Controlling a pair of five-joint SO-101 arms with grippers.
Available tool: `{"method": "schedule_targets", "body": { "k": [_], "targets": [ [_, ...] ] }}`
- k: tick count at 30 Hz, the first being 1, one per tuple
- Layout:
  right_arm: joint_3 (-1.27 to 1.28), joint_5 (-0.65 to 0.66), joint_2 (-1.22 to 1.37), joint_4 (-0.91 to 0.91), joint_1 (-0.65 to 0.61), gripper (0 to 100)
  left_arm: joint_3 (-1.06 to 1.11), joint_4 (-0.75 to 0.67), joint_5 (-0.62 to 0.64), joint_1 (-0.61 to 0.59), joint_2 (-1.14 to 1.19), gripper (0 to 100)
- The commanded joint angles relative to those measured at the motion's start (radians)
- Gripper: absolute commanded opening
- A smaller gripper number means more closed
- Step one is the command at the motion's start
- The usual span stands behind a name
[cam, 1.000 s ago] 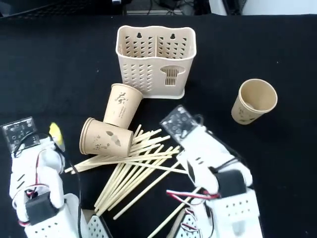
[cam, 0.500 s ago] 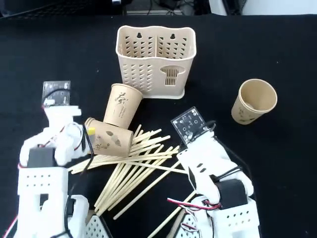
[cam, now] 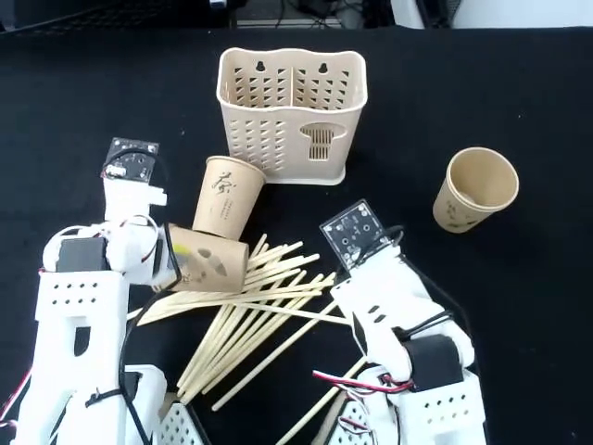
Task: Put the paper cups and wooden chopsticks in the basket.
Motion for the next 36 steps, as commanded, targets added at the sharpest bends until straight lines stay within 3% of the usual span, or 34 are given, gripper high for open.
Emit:
{"method": "schedule_targets", "body": {
  "k": [1,10,19,26,36],
  "targets": [
    [-0.002,-0.009,-0.007,-0.018,-0.014,9.5,-0.031,0.044,-0.04,0.05,0.009,27],
    [-0.002,-0.009,-0.007,-0.018,-0.014,9.5,0.004,0.11,-0.081,0.249,0.009,27],
    [-0.002,-0.009,-0.008,-0.021,-0.014,9.5,-0.001,0.118,-0.078,0.265,0.008,26],
    [-0.002,-0.009,-0.008,-0.021,-0.014,9.5,-0.09,0.233,-0.078,0.263,0.008,5],
    [-0.004,-0.008,-0.008,-0.021,-0.014,9.4,-0.321,0.44,-0.078,0.266,0.008,5]
  ]
}}
